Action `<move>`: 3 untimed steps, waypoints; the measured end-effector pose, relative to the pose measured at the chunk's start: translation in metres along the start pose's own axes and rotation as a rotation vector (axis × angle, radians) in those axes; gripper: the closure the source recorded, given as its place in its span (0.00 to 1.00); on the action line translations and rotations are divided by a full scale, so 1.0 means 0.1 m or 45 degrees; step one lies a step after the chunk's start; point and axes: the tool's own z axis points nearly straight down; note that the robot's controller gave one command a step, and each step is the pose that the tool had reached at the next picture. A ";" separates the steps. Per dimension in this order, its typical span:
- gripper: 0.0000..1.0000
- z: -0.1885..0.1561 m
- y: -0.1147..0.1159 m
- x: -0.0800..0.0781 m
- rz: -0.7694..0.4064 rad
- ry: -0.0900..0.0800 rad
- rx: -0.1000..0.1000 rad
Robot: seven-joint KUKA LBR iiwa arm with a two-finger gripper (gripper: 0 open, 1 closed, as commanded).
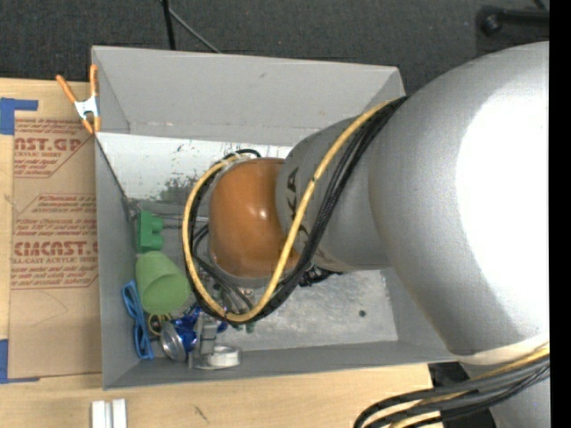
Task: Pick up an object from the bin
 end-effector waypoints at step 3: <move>1.00 0.35 -0.07 -0.07 0.093 -0.024 -0.005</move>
Offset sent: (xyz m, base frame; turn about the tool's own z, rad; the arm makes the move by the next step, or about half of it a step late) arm 0.0007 -0.0067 -0.0392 0.0691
